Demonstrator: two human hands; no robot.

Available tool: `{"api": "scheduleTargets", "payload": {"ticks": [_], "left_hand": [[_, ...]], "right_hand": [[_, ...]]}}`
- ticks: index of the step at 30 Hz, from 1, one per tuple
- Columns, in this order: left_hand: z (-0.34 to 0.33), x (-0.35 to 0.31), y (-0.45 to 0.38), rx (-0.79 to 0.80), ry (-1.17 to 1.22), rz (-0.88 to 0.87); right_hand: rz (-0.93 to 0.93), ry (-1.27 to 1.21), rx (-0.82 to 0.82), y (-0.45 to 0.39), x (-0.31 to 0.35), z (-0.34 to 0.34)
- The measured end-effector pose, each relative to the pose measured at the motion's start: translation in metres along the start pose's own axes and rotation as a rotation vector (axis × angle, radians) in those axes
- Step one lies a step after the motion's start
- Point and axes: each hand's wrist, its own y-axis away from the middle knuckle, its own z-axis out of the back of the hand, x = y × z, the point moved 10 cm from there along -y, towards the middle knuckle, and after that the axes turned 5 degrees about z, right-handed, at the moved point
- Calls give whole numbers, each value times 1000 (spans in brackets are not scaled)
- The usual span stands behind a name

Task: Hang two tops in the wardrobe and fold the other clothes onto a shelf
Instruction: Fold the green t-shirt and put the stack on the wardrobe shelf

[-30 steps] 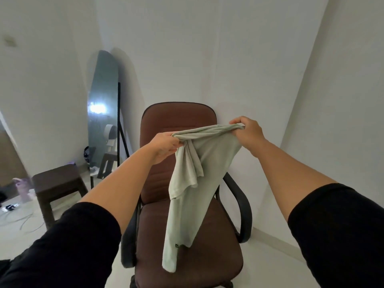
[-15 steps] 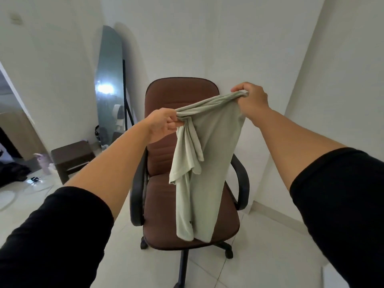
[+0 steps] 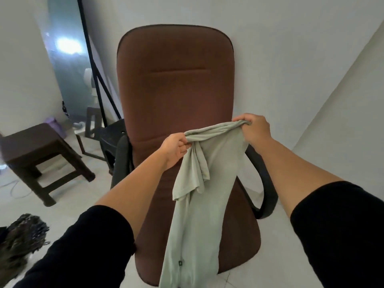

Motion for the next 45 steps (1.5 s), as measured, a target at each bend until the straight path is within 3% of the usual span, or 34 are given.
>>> {"api": "scheduleTargets", "payload": {"ticks": [7,12,17,20,22,25,27,29,33,35,39,45], "left_hand": [[27,19,-134,3,81,169],[40,63,-145,32,112,239],[75,137,-126,-24,119,319],[96,203,-98,-50,92,389],[107,249,-77,-73,35,467],[127,318,-53,-117,-273,525],[142,330,-57,-180,-601,402],[154,313,-64,-329,-830,253],[162,280,-93,-558,-909,159],[155,272,-121,-525,-897,172],[137,262,-179,-355,-896,213],[123,263,-227,-51,-1277,298]], "right_hand": [[-104,81,7,-61,-78,-92],[-130,105,86,-37,-113,-120],[-116,159,252,38,-140,-154],[-126,212,431,105,-171,-184],[-199,250,667,156,-199,-210],[-369,261,1000,235,-249,-243],[-426,218,946,247,-268,-251],[-369,236,769,230,-277,-251],[-263,290,501,184,-281,-247],[-279,272,482,164,-289,-251],[-269,350,608,126,-299,-270],[-264,393,778,92,-308,-299]]}}
